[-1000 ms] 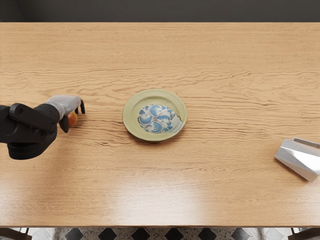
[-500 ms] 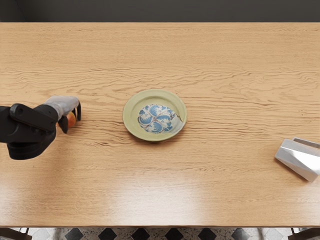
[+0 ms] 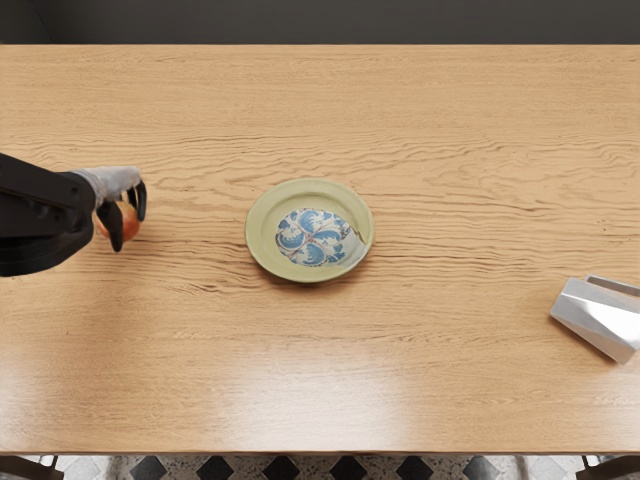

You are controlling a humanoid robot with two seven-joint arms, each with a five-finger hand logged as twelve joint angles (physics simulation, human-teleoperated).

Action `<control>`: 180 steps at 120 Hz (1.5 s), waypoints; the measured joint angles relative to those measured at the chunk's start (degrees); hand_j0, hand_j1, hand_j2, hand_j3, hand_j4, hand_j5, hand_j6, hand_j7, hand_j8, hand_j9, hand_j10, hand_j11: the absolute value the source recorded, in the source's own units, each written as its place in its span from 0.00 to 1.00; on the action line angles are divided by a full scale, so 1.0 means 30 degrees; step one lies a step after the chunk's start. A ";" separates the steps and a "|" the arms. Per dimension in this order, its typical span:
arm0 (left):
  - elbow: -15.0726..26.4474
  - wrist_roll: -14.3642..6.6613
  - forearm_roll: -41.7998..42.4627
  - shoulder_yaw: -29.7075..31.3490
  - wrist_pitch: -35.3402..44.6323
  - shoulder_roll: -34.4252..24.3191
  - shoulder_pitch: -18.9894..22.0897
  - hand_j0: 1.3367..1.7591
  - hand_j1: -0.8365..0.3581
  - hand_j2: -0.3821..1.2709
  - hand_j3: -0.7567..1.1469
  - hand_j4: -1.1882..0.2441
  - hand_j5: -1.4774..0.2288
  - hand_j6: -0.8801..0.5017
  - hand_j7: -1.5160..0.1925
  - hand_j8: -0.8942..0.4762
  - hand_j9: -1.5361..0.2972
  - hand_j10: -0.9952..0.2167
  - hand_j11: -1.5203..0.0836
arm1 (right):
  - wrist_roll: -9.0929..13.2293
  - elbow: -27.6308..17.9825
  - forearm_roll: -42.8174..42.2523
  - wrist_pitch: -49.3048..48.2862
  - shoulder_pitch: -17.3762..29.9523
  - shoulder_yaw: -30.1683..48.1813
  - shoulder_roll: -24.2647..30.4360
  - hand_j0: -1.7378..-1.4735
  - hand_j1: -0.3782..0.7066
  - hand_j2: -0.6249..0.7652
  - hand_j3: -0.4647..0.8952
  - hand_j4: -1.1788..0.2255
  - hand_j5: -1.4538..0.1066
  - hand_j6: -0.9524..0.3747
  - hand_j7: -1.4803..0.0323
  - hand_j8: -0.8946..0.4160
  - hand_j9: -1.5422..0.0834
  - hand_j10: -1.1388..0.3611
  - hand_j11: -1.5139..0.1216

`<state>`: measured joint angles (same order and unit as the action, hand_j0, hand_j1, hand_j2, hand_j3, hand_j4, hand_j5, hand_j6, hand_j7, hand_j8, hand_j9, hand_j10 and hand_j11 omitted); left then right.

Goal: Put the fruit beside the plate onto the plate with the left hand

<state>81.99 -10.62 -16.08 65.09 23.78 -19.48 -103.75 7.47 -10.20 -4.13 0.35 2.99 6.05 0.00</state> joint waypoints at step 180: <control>-0.0114 0.1518 0.2045 -1.0356 -0.6206 -0.1056 -0.1233 0.76 0.67 0.37 0.40 0.59 0.59 0.43 0.62 0.46 0.59 0.53 0.66 | 0.0000 0.0000 0.0000 0.0000 0.0000 -0.0006 0.0000 0.30 0.06 0.45 0.34 0.82 0.91 0.70 0.96 0.66 0.93 0.74 0.91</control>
<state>81.65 -6.06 -9.95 34.02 5.16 -22.64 -107.45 7.47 -10.20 -4.13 0.35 2.99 6.04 0.00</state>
